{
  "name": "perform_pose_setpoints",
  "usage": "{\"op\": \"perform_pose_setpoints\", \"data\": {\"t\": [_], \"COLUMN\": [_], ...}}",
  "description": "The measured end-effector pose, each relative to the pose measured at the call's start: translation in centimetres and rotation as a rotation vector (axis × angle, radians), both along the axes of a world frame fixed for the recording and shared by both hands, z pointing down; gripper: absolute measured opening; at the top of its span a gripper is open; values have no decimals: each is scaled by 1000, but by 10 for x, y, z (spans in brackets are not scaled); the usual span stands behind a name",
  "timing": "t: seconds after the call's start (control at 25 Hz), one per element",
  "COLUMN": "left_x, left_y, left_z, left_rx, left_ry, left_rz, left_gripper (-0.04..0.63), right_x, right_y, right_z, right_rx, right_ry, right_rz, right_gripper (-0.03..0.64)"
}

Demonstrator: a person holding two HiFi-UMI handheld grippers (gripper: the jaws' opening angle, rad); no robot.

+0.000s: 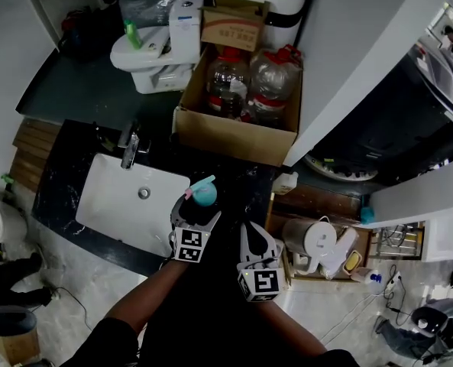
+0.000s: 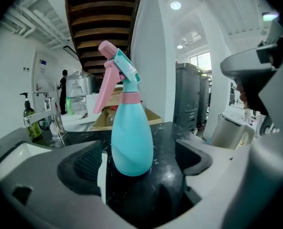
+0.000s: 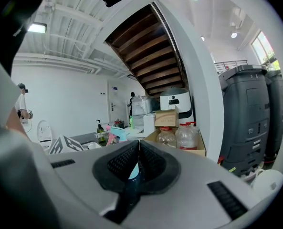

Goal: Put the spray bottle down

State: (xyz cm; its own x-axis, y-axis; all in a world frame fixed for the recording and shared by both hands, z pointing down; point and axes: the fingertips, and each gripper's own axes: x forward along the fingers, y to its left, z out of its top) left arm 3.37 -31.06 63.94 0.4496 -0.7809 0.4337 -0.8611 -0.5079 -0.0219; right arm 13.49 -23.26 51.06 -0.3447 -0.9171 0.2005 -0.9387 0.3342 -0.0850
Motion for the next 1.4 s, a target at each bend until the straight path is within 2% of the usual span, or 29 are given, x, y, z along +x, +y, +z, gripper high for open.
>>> {"op": "perform_pose_setpoints", "data": {"t": [0.2,0.56,0.8,0.96,1.16,1.24,1.28,1.32,1.4], "left_x": [-12,3,8,14,14,11,7,2,-9], "left_y": [16,58,73,77,81,84,86,89,93], "left_z": [-9,-56,-94,-127,-160,-174,-182,-191,-206], "left_rx": [-10,34,31,92,127,166,198,236,300], "left_ry": [37,130,241,251,308,319,319,319,314], "left_rz": [-60,16,2,29,25,14,-1,-18,-41], "left_gripper": [474,472,472,471,469,466,457,420,276], "right_x": [-1,-2,-5,-4,5,5,5,5,2], "right_y": [5,20,22,25,29,31,33,34,37], "right_z": [-5,-16,-35,-44,-60,-66,-69,-72,-76], "right_rx": [-1,18,55,68,91,105,110,112,112], "right_ry": [-35,-23,-38,-24,-27,-20,-16,-15,-18], "right_rz": [19,44,58,65,95,102,107,113,119], "right_gripper": [17,17,17,17,17,17,17,17,17]}}
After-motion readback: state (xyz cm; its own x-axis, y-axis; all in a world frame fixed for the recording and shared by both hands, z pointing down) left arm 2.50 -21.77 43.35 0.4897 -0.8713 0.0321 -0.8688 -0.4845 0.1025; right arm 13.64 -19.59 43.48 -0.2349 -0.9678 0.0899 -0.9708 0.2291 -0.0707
